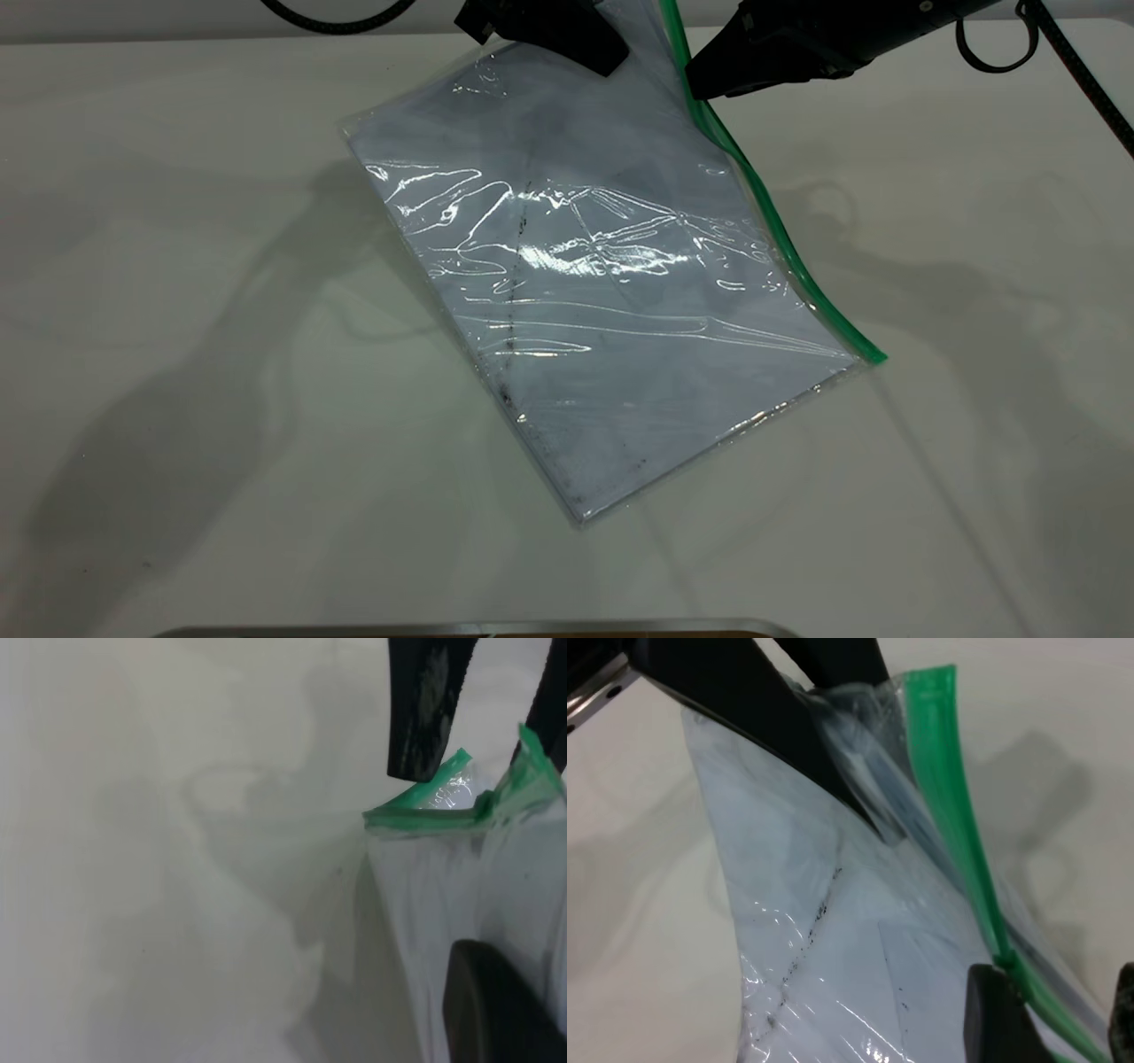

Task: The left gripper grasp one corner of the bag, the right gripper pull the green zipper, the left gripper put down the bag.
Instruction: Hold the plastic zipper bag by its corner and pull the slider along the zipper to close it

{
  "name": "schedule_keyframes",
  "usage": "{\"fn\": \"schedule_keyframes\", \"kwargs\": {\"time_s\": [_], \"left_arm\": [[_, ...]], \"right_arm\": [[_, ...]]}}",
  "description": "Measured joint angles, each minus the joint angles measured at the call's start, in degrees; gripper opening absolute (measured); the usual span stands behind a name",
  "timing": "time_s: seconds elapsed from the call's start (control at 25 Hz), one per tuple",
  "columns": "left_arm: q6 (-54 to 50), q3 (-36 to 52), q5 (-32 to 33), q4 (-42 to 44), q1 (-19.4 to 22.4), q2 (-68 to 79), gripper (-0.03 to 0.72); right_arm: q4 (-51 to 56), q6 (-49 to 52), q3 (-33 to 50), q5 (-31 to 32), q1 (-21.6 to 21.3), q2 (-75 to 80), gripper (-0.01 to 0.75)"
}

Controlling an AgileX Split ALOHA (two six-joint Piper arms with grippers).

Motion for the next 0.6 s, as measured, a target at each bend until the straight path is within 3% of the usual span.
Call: {"fn": "schedule_keyframes", "kwargs": {"time_s": [0.16, 0.6], "left_arm": [[-0.23, 0.0, 0.0, -0.25, 0.0, 0.0, 0.053], [-0.29, 0.0, 0.0, -2.0, 0.0, 0.0, 0.053]], "right_arm": [[0.01, 0.0, 0.0, 0.22, 0.0, 0.0, 0.297], [0.06, -0.11, 0.0, 0.39, 0.0, 0.0, 0.278]]}}
